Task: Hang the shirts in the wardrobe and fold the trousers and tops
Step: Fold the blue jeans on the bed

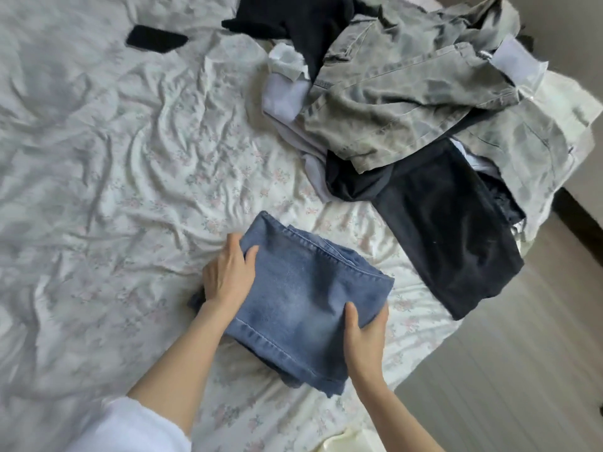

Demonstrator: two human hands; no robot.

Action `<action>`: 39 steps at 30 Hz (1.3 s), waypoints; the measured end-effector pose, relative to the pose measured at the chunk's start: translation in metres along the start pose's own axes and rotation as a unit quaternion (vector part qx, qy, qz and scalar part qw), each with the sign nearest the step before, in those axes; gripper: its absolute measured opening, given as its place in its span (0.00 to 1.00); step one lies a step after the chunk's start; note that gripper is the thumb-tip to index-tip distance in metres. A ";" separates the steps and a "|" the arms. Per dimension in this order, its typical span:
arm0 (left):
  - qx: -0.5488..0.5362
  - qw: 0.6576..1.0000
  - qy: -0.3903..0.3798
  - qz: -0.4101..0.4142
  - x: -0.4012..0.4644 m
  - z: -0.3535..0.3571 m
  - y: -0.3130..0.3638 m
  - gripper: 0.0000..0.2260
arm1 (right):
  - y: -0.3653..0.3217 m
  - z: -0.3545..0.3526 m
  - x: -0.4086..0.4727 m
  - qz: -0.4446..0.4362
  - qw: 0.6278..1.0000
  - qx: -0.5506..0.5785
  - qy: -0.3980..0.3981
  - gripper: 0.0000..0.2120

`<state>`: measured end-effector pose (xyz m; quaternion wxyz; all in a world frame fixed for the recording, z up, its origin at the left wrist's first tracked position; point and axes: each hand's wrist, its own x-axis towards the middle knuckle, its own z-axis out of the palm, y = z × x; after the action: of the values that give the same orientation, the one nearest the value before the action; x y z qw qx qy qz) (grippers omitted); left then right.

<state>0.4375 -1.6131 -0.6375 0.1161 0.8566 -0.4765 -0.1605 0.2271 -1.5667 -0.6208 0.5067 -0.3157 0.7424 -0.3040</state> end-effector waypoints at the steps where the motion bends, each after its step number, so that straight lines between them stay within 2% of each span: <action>1: -0.025 0.999 0.035 -0.025 -0.010 -0.011 0.002 0.14 | -0.015 -0.002 0.003 -0.050 0.999 -0.021 -0.001 0.29; 4: -0.107 0.981 0.129 -0.097 -0.032 -0.038 0.009 0.13 | -0.063 -0.001 0.015 -0.173 0.979 -0.106 -0.020 0.32; 8: -0.159 0.947 0.222 -0.168 -0.039 -0.086 0.017 0.13 | -0.125 0.017 0.017 -0.306 0.939 -0.147 -0.057 0.29; 13: -0.170 0.909 0.326 -0.195 -0.050 -0.162 0.010 0.13 | -0.193 0.050 -0.016 -0.385 0.908 -0.132 -0.094 0.23; 16: -0.195 0.873 0.399 -0.201 -0.074 -0.212 -0.006 0.11 | -0.221 0.064 -0.053 -0.437 0.880 -0.099 -0.155 0.24; 19: -0.261 0.843 0.419 -0.212 -0.107 -0.243 -0.031 0.06 | -0.230 0.072 -0.087 -0.463 0.857 -0.064 -0.218 0.23; 22: -0.330 0.829 0.382 -0.241 -0.149 -0.242 -0.064 0.08 | -0.215 0.070 -0.109 -0.460 0.840 -0.054 -0.281 0.20; 25: -0.406 0.785 0.326 -0.336 -0.192 -0.203 -0.101 0.07 | -0.176 0.071 -0.106 -0.407 0.835 -0.052 -0.366 0.18; 27: -0.386 0.766 0.279 -0.432 -0.230 -0.153 -0.127 0.06 | -0.125 0.075 -0.095 -0.322 0.833 -0.147 -0.425 0.17; 28: -0.362 0.762 0.251 -0.476 -0.244 -0.129 -0.138 0.05 | -0.098 0.078 -0.087 -0.281 0.821 -0.220 -0.447 0.18; 30: -0.323 0.743 0.193 -0.554 -0.274 -0.084 -0.157 0.02 | -0.032 0.089 -0.069 -0.211 0.761 -0.376 -0.485 0.20; 31: -0.312 0.738 0.175 -0.572 -0.286 -0.063 -0.166 0.04 | -0.003 0.094 -0.061 -0.200 0.734 -0.426 -0.489 0.20; 32: -0.310 0.742 0.167 -0.570 -0.289 -0.052 -0.173 0.07 | 0.012 0.098 -0.054 -0.206 0.725 -0.444 -0.485 0.18; 35: -0.343 0.743 0.207 -0.535 -0.295 -0.027 -0.193 0.15 | 0.050 0.114 -0.049 -0.244 0.738 -0.442 -0.447 0.14; 39: -0.413 0.751 0.185 -0.481 -0.292 -0.016 -0.202 0.24 | 0.065 0.119 -0.051 -0.156 0.785 -0.392 -0.453 0.18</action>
<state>0.4572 -1.2584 -0.6462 0.4520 0.8541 0.1423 -0.2144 0.3438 -1.5020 -0.6784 0.5628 -0.7006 0.4229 0.1164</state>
